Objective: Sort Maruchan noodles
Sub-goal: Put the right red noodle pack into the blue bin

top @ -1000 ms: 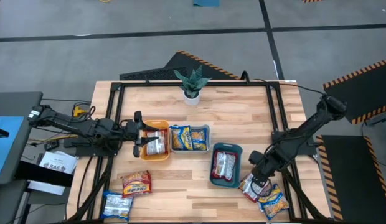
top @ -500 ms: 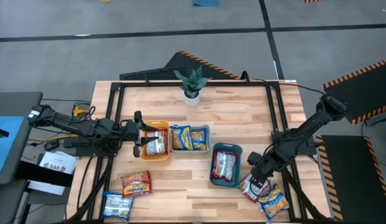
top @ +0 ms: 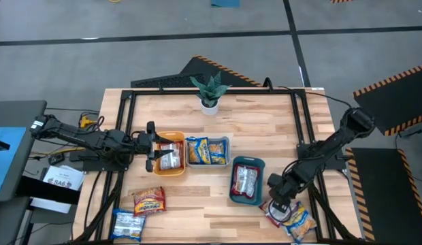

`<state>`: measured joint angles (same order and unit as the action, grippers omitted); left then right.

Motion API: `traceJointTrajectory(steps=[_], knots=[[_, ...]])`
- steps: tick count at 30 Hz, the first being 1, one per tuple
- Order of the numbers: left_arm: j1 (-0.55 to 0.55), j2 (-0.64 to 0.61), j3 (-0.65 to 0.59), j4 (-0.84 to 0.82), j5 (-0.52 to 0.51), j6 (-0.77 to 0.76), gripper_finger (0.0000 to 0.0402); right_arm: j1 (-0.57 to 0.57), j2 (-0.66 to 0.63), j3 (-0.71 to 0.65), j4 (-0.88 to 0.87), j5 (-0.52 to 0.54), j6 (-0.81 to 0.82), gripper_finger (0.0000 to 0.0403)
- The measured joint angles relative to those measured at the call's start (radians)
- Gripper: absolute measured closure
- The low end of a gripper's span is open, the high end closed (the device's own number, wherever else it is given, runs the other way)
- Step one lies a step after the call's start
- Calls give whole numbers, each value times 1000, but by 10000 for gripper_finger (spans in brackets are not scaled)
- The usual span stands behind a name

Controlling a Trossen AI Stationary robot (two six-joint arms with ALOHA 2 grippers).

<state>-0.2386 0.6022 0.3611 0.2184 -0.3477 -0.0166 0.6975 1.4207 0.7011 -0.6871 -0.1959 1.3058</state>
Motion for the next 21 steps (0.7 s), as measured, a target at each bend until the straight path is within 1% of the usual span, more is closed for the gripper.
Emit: traceJointTrajectory(steps=[2,6,7,10,12,17,18,21], knots=[[0,0,0,3,0,6,260,0,2,0,-1,-1,-23,238],[0,0,0,3,-2,8,260,-7,-14,-2,-22,-13,-74,362],[0,0,0,3,-2,8,260,-14,-25,-3,-25,-18,-82,381],[0,0,0,4,-6,9,260,-34,-75,-8,-61,-27,-85,388],[0,0,0,5,-6,9,260,-49,-115,3,-119,-38,-84,393],[0,0,0,7,-7,18,260,-77,-228,91,-248,-36,-95,396],[0,0,0,8,-7,22,260,-79,-248,116,-263,-23,-105,396],[0,0,0,8,-8,24,260,-79,-303,200,-287,61,-134,396]])
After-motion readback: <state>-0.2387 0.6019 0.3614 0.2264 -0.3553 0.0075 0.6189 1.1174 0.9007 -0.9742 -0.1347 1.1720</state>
